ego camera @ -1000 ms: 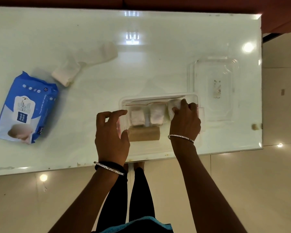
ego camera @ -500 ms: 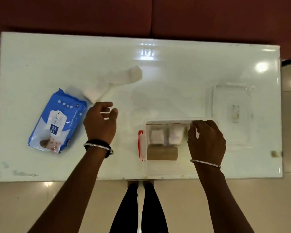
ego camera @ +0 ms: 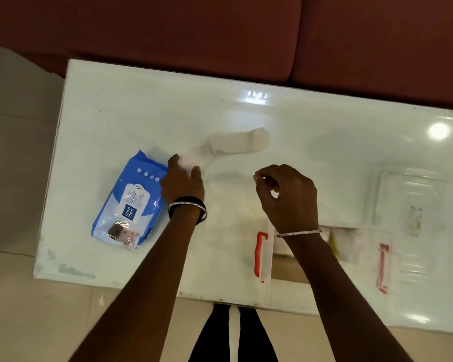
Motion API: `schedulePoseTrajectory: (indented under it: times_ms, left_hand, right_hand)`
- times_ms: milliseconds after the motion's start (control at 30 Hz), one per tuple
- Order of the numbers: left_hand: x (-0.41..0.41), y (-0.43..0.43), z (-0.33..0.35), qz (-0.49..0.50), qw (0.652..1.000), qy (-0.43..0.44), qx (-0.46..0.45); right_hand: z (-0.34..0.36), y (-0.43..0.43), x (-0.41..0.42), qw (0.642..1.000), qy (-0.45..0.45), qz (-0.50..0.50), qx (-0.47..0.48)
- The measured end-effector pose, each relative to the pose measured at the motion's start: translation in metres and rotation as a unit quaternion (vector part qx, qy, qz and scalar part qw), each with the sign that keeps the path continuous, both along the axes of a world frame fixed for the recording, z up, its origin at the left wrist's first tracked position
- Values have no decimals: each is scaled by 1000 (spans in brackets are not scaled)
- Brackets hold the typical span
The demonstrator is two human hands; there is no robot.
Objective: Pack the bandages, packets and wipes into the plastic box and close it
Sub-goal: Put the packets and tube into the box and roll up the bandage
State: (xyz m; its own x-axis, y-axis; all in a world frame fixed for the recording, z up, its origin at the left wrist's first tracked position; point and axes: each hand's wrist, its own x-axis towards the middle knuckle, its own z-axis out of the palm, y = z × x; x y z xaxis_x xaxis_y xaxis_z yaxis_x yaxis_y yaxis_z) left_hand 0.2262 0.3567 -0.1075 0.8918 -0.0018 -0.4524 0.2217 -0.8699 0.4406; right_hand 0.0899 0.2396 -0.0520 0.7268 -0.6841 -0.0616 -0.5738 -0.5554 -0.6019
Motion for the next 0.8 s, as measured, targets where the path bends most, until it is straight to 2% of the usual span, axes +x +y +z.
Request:
schedulePoseTrajectory:
  times_ms: [200, 300, 400, 500, 567, 667, 800]
  left_hand:
    - [9, 3, -13, -77, 997, -14, 28]
    - [4, 5, -14, -108, 993, -26, 23]
    - [-1, 10, -16, -90, 995, -8, -34]
    - [-6, 16, -15, -28, 991, 34, -127]
    - [-9, 19, -12, 35, 975, 94, -200]
    - [-17, 25, -2, 115, 924, 213, -296]
    - [-31, 33, 18, 137, 873, 286, -370]
  right_hand:
    - [-20, 9, 34, 992, 67, 85, 70]
    - [-28, 18, 39, 986, 95, 81, 112]
    - [-32, 27, 40, 981, 106, 51, 152]
    - [-34, 36, 36, 973, 102, 7, 205]
    - [-32, 38, 32, 955, 97, -39, 278]
    - [-24, 37, 28, 913, 73, -85, 392]
    - [-6, 37, 17, 915, 24, -60, 398]
